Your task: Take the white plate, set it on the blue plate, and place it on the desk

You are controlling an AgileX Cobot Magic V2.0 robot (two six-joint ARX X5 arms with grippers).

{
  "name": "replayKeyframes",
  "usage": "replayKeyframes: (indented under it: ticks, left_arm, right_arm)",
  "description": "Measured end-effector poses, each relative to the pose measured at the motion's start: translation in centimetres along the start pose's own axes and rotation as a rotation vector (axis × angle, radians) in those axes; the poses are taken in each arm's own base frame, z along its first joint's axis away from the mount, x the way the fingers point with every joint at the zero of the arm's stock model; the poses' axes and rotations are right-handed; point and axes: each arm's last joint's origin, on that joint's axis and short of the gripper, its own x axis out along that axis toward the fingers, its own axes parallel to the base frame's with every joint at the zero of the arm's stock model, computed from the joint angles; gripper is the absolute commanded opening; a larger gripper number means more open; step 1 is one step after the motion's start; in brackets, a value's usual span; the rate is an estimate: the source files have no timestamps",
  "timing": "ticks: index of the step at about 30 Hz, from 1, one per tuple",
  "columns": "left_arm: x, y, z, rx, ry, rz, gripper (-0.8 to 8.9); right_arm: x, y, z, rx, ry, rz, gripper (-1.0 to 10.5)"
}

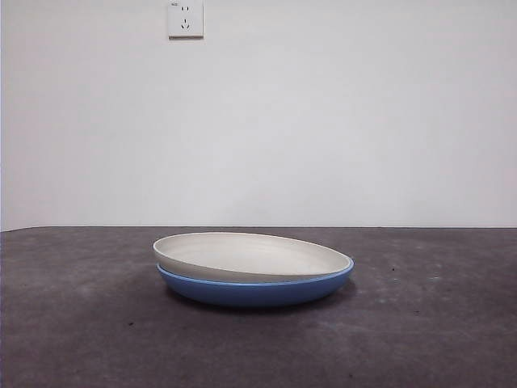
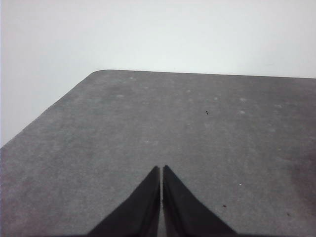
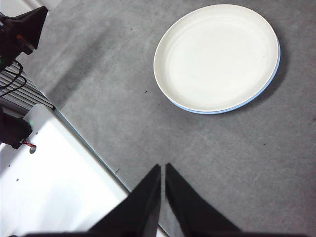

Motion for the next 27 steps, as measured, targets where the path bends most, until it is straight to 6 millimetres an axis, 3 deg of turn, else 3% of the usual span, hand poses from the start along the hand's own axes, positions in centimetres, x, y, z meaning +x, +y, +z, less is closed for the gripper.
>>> replayKeyframes:
  ticks: [4, 27]
  left_arm:
    - [-0.02, 0.01, -0.68, 0.002, 0.069, 0.001, 0.09]
    - [-0.02, 0.01, -0.68, 0.002, 0.069, 0.001, 0.09]
  right_arm:
    - [-0.01, 0.01, 0.01, 0.000, 0.000, 0.000, 0.1]
    - [-0.01, 0.01, 0.01, 0.000, 0.000, 0.000, 0.1]
